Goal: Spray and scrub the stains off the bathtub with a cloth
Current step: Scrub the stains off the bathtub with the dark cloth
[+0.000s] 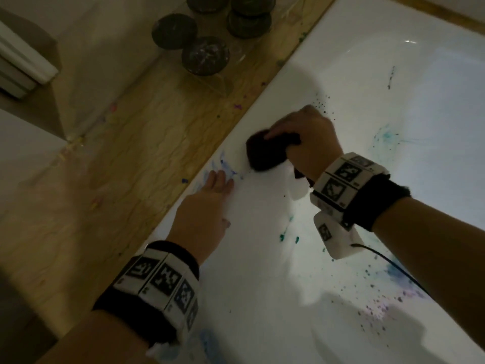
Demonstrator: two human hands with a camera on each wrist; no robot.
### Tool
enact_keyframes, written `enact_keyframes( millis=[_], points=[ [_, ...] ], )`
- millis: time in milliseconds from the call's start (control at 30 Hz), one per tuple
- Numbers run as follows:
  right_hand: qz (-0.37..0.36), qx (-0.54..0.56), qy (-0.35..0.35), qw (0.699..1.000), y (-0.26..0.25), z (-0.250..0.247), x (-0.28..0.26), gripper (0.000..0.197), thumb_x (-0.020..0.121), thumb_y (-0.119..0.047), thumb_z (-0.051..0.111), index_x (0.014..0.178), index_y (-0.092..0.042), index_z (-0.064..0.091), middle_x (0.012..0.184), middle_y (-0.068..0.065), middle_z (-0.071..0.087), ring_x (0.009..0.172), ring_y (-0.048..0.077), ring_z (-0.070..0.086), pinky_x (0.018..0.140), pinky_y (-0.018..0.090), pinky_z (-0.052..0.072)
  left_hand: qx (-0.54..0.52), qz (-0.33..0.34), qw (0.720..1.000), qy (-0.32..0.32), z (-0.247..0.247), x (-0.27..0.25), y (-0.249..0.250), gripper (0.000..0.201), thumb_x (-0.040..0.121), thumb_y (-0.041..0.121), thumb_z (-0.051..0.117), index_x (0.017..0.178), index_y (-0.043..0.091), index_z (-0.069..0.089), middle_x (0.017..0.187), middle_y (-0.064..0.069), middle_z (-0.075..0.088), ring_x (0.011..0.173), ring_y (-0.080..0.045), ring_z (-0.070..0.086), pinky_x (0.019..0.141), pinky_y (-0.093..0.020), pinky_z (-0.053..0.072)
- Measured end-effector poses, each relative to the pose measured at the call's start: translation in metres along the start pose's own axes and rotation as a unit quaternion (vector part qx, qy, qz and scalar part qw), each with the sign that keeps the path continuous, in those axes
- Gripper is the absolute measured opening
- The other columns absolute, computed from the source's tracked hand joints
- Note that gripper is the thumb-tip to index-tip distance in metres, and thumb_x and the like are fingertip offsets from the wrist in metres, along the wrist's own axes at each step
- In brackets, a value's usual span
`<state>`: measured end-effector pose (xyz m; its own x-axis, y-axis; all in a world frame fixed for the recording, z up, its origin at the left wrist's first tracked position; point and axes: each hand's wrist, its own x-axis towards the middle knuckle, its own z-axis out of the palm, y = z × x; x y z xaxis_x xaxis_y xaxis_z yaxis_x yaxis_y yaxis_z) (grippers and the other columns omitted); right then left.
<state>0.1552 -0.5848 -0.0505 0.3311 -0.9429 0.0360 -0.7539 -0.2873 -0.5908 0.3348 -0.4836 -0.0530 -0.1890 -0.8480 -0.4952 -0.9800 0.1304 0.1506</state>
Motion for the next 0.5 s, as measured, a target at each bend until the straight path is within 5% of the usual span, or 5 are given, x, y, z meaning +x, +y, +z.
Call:
enact_keyframes(
  millis=[67, 200, 300, 367, 500],
  points=[
    [0.014, -0.023, 0.048, 0.998, -0.001, 0.0, 0.014, 0.047, 0.078, 0.006, 0.05, 0.115, -0.017, 0.065, 0.118, 0.01, 0.061, 0.109, 0.034, 0.046, 0.092, 0.035, 0.039, 0.009, 0.001, 1.0, -0.005, 0.0, -0.001, 0.001, 0.08, 0.094, 0.026, 0.052, 0.149, 0.017, -0.004, 0.157, -0.003, -0.011, 0.144, -0.016, -0.007, 0.114, -0.025, 0.015],
    [0.035, -0.104, -0.076, 0.991, -0.013, 0.029, 0.026, 0.057, 0.087, -0.007, 0.048, 0.14, -0.024, 0.039, 0.142, 0.008, 0.036, 0.122, 0.031, 0.033, 0.102, 0.034, 0.03, -0.023, 0.005, 1.0, 0.014, -0.004, -0.002, 0.004, 0.071, 0.094, 0.024, 0.051, 0.15, 0.017, 0.006, 0.157, -0.003, -0.004, 0.145, -0.015, -0.002, 0.113, -0.026, 0.019],
    [-0.042, -0.064, -0.073, 0.994, -0.017, 0.047, 0.008, 0.051, 0.079, 0.001, 0.052, 0.127, -0.017, 0.057, 0.132, 0.014, 0.05, 0.108, 0.041, 0.042, 0.091, 0.045, 0.039, -0.111, 0.006, 0.987, 0.119, 0.0, -0.006, -0.003, 0.046, 0.089, 0.011, 0.058, 0.134, 0.014, 0.049, 0.144, -0.006, 0.04, 0.131, -0.016, 0.043, 0.098, -0.019, 0.036],
    [-0.114, -0.024, -0.043, 0.992, -0.012, 0.055, -0.006, 0.046, 0.069, 0.006, 0.053, 0.109, -0.012, 0.069, 0.114, 0.017, 0.063, 0.092, 0.045, 0.051, 0.076, 0.05, 0.046, -0.152, 0.0, 0.963, 0.221, 0.001, -0.008, -0.007, 0.026, 0.079, 0.004, 0.06, 0.101, 0.009, 0.073, 0.098, -0.01, 0.072, 0.079, -0.019, 0.071, 0.07, -0.011, 0.042],
    [-0.189, 0.052, -0.063, 0.978, -0.015, 0.053, -0.03, 0.045, 0.065, -0.001, 0.032, 0.08, -0.007, 0.075, 0.088, 0.013, 0.07, 0.075, 0.041, 0.059, 0.064, 0.041, 0.053, -0.227, -0.062, 0.931, 0.277, -0.005, -0.019, -0.009, 0.031, 0.078, 0.0, 0.045, 0.09, 0.0, 0.073, 0.078, -0.016, 0.071, 0.059, -0.022, 0.06, 0.063, -0.022, 0.045]
  ],
)
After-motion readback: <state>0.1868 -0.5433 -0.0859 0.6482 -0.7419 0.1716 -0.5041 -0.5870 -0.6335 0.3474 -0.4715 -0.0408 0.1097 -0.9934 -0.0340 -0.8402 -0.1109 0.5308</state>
